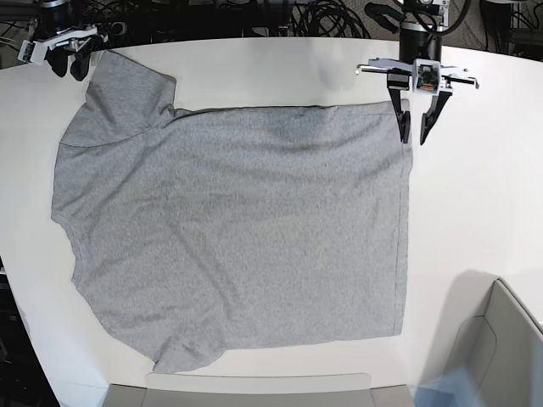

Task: Fold the T-shirt properly
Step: 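Lower both grippers to the shirt's shoulder corners and pinch them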

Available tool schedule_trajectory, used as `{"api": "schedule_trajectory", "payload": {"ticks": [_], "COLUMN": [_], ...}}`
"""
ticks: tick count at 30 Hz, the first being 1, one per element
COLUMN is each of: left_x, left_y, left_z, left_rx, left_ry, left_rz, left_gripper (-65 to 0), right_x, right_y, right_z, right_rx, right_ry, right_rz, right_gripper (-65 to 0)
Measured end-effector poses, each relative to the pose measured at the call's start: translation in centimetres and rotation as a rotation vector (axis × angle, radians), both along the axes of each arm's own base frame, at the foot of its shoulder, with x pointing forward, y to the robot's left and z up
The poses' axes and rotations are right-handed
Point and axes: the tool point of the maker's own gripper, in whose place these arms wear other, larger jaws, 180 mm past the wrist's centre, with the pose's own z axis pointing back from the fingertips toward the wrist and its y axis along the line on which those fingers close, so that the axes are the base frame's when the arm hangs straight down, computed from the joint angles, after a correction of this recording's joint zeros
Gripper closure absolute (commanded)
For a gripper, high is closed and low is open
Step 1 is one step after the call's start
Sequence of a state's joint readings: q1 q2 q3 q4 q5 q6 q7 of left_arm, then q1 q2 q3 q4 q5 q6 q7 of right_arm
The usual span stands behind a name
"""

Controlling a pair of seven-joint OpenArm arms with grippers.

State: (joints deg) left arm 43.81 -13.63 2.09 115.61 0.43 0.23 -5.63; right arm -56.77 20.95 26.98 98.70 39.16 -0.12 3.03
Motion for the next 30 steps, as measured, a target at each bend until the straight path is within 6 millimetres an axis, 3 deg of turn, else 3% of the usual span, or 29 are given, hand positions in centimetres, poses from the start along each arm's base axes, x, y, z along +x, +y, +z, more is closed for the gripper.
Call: {"api": "schedule_trajectory", "payload": {"ticks": [5,9,16,19,27,30], "left_x": [-0.1,-0.1,-0.1,-0.1,-0.2,-0.3], "left_y": [0.0,0.1,0.1,0.1,0.3,0.1], "left_z": [-0.3,-0.5,-0.5,-0.5,-0.9,-2.9], "left_rx": [-0.001,0.0,0.001,0.001,-0.005,-0.05], "left_ry": [0.009,0.014,0.012,0.012,0.034,0.145], "left_rz": [0.003,0.004,0.005,0.005,0.013,0.037], "left_gripper": [-16.5,-16.5,-16.5,-16.5,-16.6,-16.7], "right_x": [-0.2,0.6,2.2,2.2,0.7,0.7], "right_y": [-1.0,1.1,3.1,5.5,16.1,17.1], "right_z": [-2.7,-3.9,-4.7,-5.0,-5.8,-5.9], "right_rx": [0.014,0.08,0.131,0.178,0.504,0.524], "right_ry": [0.034,0.027,0.012,0.0,-0.002,0.001], "right_rz": [-0.044,0.028,0.063,0.098,0.186,0.197], "right_gripper": [-27.4,-27.4,-27.4,-27.4,-27.4,-27.4]}}
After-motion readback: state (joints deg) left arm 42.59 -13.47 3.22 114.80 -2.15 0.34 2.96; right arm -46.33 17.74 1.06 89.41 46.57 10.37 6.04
